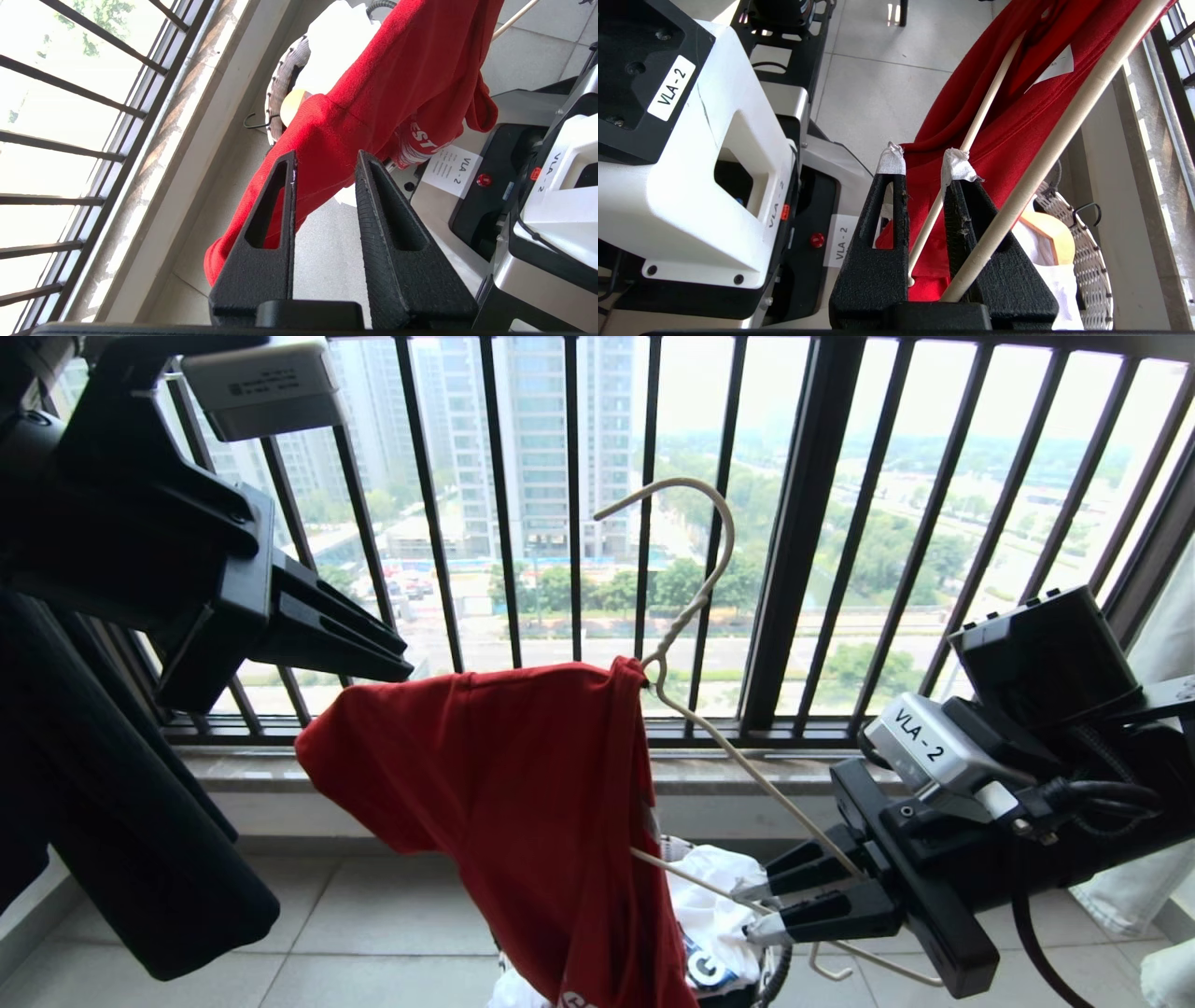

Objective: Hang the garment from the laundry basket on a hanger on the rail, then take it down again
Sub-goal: Hang the clothes on the clothes rack

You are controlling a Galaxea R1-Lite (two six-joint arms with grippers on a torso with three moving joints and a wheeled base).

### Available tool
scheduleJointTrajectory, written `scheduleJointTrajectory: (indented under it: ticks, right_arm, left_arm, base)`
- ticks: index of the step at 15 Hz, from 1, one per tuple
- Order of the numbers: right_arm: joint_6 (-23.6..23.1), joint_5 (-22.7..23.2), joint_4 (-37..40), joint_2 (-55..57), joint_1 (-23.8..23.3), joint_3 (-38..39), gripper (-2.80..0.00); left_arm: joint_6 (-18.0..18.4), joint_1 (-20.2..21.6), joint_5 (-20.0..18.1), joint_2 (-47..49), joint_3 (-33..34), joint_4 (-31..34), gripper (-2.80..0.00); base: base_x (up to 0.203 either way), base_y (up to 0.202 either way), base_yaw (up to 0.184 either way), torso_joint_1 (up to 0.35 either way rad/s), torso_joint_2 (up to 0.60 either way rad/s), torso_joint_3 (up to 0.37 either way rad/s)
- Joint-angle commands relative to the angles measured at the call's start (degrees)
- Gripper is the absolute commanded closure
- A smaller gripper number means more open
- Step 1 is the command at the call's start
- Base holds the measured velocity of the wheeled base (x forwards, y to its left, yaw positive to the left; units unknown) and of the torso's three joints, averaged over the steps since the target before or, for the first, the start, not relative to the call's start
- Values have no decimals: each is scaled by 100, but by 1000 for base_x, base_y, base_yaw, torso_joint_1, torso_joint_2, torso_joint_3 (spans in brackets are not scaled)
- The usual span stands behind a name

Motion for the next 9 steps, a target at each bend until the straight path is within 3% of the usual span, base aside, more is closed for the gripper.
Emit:
scheduleJointTrajectory:
  ticks: [1,9]
  right_arm:
    - [-22,16,-2,-12,197,-29,0]
    - [-22,-103,-23,-294,358,-47,0]
  left_arm:
    - [83,-116,-11,41,2,63,-280]
    - [92,-344,-257,111,57,39,-280]
  base:
    - [0,0,0,0,0,0]
    - [0,0,0,0,0,0]
